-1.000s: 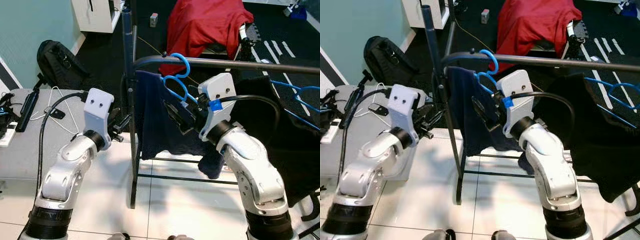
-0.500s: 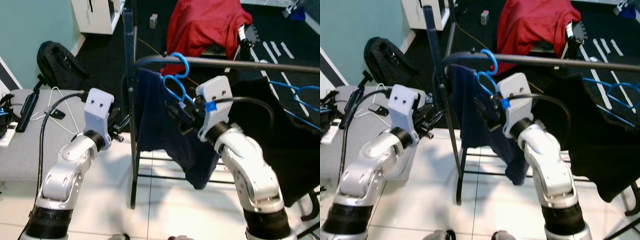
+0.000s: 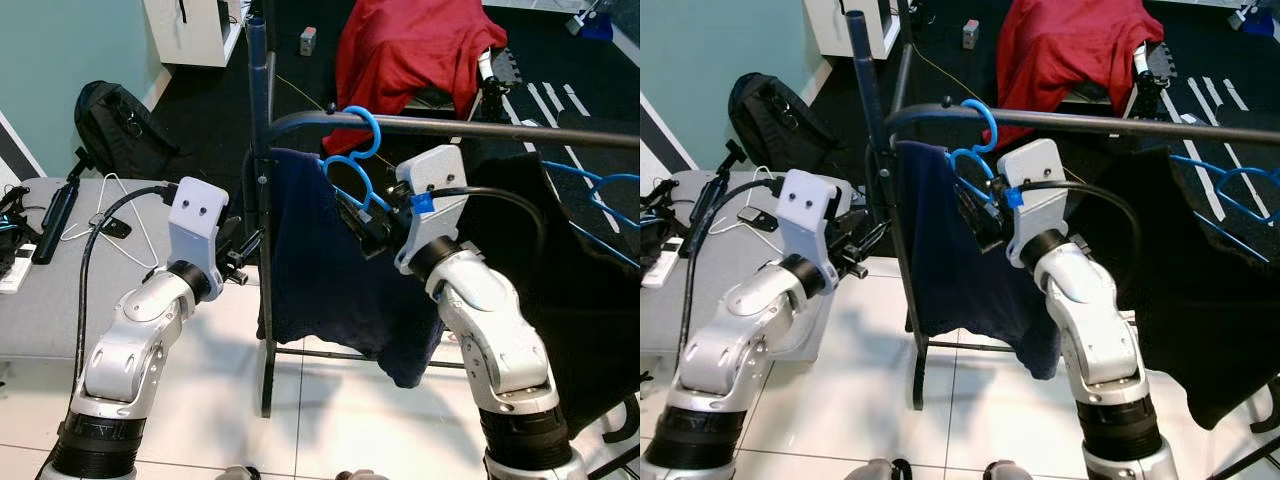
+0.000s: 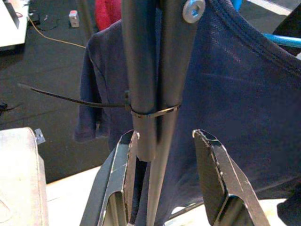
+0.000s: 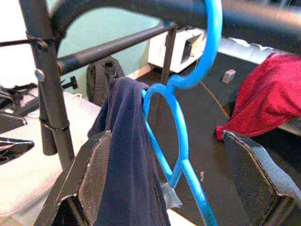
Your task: Hang hanger
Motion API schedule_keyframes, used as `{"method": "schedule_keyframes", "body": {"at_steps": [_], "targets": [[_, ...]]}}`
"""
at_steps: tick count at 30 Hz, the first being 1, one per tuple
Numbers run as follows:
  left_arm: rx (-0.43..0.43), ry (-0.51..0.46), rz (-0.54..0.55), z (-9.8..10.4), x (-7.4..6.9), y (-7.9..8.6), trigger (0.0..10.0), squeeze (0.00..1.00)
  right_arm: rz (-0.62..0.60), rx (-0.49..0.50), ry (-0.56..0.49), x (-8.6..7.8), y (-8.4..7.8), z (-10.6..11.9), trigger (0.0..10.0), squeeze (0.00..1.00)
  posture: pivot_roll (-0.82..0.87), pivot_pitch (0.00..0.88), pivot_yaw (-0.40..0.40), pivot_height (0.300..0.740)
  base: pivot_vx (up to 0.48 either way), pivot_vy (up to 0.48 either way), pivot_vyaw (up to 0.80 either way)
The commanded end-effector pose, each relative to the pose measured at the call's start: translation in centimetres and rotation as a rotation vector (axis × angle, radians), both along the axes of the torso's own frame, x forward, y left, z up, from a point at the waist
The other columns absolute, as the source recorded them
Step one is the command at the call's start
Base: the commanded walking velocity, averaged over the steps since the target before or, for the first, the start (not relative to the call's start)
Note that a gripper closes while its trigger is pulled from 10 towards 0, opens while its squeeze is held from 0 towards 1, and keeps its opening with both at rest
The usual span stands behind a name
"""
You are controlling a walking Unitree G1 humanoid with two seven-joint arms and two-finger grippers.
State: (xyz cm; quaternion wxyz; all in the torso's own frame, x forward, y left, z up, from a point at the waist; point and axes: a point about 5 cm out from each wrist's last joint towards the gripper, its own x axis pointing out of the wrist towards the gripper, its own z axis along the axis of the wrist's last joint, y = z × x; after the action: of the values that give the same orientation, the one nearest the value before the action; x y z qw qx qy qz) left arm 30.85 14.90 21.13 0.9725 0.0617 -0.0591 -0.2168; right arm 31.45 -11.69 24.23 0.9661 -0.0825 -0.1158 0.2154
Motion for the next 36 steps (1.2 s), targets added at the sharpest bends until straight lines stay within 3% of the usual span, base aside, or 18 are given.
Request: {"method": "schedule_keyframes", "body": {"at_steps": [1,10,13,18,24,31,32,33,34,35,36], "targets": [[0.018,0.019,-0.021,-0.5,0.2,-0.4,10.0,0.00,0.014,0.023,0.000,0.4,-0.2,-0.1,10.0,0.00,-0.05,0.196,-0.011,0.740,0.000,0.000,0.00],[0.025,0.005,-0.027,-0.2,0.5,-0.6,10.0,0.00,0.076,0.008,0.006,1.9,-0.2,0.3,10.0,0.00,-0.05,0.187,-0.012,0.740,0.000,0.000,0.00],[0.033,-0.002,-0.024,0.1,0.4,-0.4,10.0,0.00,0.137,-0.024,0.023,2.9,-0.7,1.7,10.0,0.00,-0.05,0.181,-0.008,0.740,0.000,0.000,0.00],[0.034,-0.002,-0.024,0.1,0.4,-0.4,10.0,0.00,0.143,-0.030,0.023,3.0,-0.8,1.9,10.0,0.00,-0.05,0.181,-0.008,0.740,0.000,0.000,0.00],[0.043,-0.004,-0.039,0.4,0.3,-0.5,10.0,0.00,0.134,-0.100,0.053,3.2,-1.8,4.8,10.0,0.00,-0.05,0.178,-0.008,0.740,0.000,0.000,0.00],[0.045,0.003,-0.054,0.3,0.3,-0.6,10.0,0.00,0.123,-0.111,0.083,3.6,-2.1,5.2,10.0,0.00,-0.05,0.178,-0.008,0.740,0.000,0.000,0.00],[0.045,0.005,-0.056,0.3,0.3,-0.6,10.0,0.00,0.121,-0.113,0.087,3.7,-2.1,5.2,8.1,0.00,-0.05,0.178,-0.008,0.740,0.000,0.000,0.00],[0.045,0.006,-0.058,0.3,0.3,-0.6,10.0,0.00,0.123,-0.116,0.091,3.8,-2.2,5.2,4.0,0.00,-0.05,0.179,-0.009,0.740,0.000,0.000,0.00],[0.045,0.006,-0.058,0.3,0.3,-0.6,10.0,0.00,0.123,-0.116,0.091,3.8,-2.2,5.2,4.0,0.00,-0.05,0.179,-0.009,0.740,0.000,0.000,0.00],[0.046,0.007,-0.060,0.3,0.2,-0.6,10.0,0.00,0.128,-0.116,0.099,3.9,-2.2,5.1,2.8,0.00,-0.05,0.179,-0.009,0.740,0.000,0.000,0.00],[0.047,0.008,-0.061,0.3,0.2,-0.7,10.0,0.00,0.131,-0.116,0.105,4.0,-2.2,5.1,2.8,0.00,-0.05,0.179,-0.009,0.740,0.000,0.000,0.00]]}}
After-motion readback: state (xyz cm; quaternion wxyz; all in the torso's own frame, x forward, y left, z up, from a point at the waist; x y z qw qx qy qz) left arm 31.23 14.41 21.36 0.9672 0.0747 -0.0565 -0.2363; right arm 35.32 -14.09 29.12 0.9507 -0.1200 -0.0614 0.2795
